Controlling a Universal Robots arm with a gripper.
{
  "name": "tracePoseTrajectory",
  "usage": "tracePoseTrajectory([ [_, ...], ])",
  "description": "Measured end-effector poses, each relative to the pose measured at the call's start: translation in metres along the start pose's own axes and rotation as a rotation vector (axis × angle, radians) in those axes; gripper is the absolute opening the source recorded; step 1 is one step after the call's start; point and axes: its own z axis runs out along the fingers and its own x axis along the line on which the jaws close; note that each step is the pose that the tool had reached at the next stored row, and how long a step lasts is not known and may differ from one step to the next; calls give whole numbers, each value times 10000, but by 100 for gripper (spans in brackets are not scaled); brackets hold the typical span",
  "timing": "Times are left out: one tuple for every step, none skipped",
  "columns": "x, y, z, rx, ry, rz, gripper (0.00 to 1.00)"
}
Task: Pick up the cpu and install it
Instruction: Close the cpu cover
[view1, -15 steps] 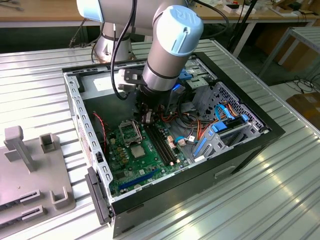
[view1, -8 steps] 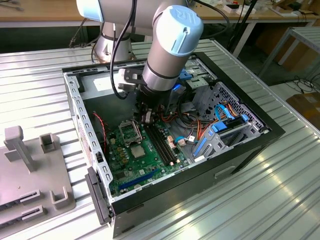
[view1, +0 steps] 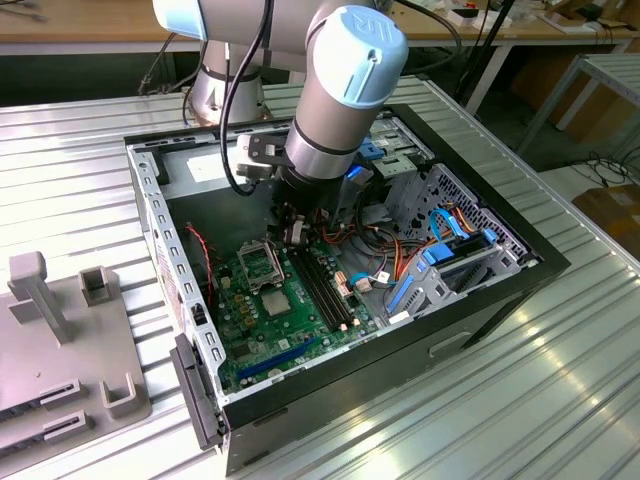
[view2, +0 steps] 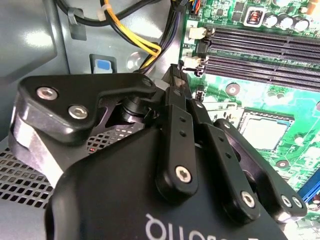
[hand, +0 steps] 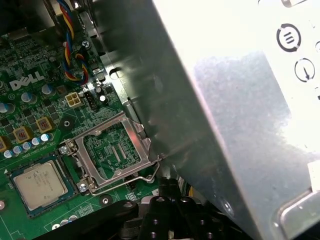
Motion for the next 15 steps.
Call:
tracePoseTrajectory([
  [0, 0, 0, 0, 0, 0, 11],
  [0, 0, 0, 0, 0, 0, 11],
  [0, 0, 0, 0, 0, 0, 11],
  [0, 0, 0, 0, 0, 0, 11],
  [0, 0, 0, 0, -1, 0, 11],
  [0, 0, 0, -1, -1, 0, 11],
  [0, 0, 0, -1, -2, 0, 11],
  [0, 0, 0, -1, -3, 0, 11],
  [2, 0, 0, -5, -13, 1, 11],
  [4, 0, -1, -8, -27, 1, 11],
  [8, -2, -1, -17, -52, -2, 11],
  [18, -7, -4, -33, -97, -4, 11],
  [36, -16, -6, -58, -161, -6, 11],
  [54, -24, -10, -84, -224, -8, 11],
  [74, -33, -14, -109, -292, -9, 11],
])
